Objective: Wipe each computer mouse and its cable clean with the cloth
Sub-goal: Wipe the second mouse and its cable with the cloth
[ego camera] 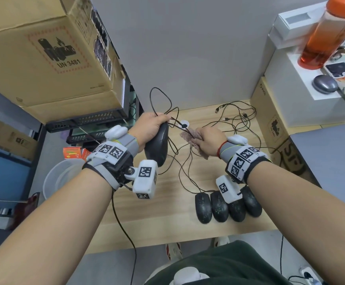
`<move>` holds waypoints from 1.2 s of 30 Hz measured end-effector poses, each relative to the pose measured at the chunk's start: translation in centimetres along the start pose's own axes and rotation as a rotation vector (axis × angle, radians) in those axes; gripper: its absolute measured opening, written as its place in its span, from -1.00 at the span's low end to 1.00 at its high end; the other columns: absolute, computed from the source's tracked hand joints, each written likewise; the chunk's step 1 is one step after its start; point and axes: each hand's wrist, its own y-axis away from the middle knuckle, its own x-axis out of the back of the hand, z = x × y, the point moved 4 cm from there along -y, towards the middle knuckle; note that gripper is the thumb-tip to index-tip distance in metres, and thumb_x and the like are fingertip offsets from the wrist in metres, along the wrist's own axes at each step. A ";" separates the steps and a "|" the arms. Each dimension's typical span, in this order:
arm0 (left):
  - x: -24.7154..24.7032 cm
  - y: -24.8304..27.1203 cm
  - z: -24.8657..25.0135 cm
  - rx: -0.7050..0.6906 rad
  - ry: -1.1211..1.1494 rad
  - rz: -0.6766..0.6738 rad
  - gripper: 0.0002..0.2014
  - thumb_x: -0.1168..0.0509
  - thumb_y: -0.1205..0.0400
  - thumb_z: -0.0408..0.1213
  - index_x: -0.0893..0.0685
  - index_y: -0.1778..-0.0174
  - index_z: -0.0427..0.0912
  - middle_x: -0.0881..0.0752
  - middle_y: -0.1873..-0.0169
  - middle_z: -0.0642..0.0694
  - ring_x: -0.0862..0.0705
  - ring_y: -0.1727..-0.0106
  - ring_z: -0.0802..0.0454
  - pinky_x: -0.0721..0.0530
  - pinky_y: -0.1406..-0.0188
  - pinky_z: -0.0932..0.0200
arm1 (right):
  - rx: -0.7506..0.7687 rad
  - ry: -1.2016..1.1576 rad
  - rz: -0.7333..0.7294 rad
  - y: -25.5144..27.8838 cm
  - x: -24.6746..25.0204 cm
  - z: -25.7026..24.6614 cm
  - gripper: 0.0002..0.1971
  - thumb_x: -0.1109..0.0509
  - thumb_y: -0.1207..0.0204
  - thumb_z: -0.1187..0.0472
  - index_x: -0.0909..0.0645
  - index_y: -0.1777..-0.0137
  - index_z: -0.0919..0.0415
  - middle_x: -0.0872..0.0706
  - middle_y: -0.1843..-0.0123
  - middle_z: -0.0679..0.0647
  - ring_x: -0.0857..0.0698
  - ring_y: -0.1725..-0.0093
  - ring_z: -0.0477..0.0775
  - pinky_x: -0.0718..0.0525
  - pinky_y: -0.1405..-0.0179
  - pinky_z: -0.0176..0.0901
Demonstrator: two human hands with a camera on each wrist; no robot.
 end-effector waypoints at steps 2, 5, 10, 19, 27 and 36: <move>0.6 -0.1 -0.8 0.026 0.007 0.033 -0.54 -0.36 -0.71 -0.17 -0.60 0.58 -0.03 -0.54 0.53 -0.04 -0.52 0.39 -0.05 -0.49 0.12 0.07 | 0.002 -0.008 -0.018 -0.1 -0.4 -0.2 -0.74 -0.30 -0.64 -0.04 -0.50 0.17 0.11 -0.65 0.20 0.09 -0.63 0.10 0.23 -0.51 0.18 -0.05; 1.2 -0.1 -2.0 0.051 -0.010 0.053 -0.54 -0.37 -0.69 -0.16 -0.62 0.59 -0.02 -0.57 0.51 0.00 -0.52 0.36 -0.02 -0.48 0.08 0.06 | -0.019 -0.007 -0.015 -0.2 -1.0 -0.3 -0.67 -0.29 -0.64 -0.07 -0.54 0.24 0.15 -0.65 0.25 0.11 -0.62 0.15 0.22 -0.54 0.19 -0.05; 1.2 0.6 -4.1 0.073 -0.055 0.037 -0.70 -0.36 -0.67 -0.15 -0.57 0.37 -0.13 -0.57 0.38 -0.16 -0.52 0.33 -0.03 -0.47 0.12 0.07 | -0.071 -0.039 -0.111 -0.6 -3.5 -1.0 -0.78 -0.31 -0.63 0.07 -0.59 0.25 0.09 -0.66 0.33 0.04 -0.71 0.25 0.16 -0.69 0.25 -0.07; 3.2 1.7 -7.5 0.108 -0.068 0.124 -0.60 -0.30 -0.74 -0.20 -0.55 0.48 -0.07 -0.46 0.69 0.16 -0.44 0.58 0.22 -0.41 0.40 0.23 | -0.110 -0.018 -0.392 0.4 -11.3 -0.9 -0.59 -0.37 -0.57 -0.11 -0.70 -0.18 0.22 -0.79 -0.03 0.15 -0.73 -0.06 0.19 -0.69 -0.10 -0.06; 2.8 1.7 -11.0 0.159 -0.115 0.099 -0.61 -0.36 -0.72 -0.10 -0.74 0.27 -0.36 -0.56 0.60 0.13 -0.50 0.46 0.15 -0.45 0.21 0.13 | -0.072 -0.257 -0.282 -0.5 -10.4 -3.2 -0.53 -0.26 -0.66 -0.11 -0.54 -0.45 0.14 -0.62 -0.41 0.16 -0.60 -0.37 0.20 -0.54 -0.31 -0.06; 3.0 0.4 -4.8 0.092 -0.049 0.098 -0.67 -0.42 -0.62 0.08 -0.82 0.22 -0.14 -0.84 0.20 -0.19 -0.70 0.22 0.02 -0.63 0.05 0.10 | 0.265 -0.495 -0.195 0.2 0.2 -9.1 -0.76 -0.56 -0.45 -0.10 -0.78 0.15 0.07 -0.75 0.23 -0.18 -0.62 0.27 -0.29 -0.58 0.13 -0.30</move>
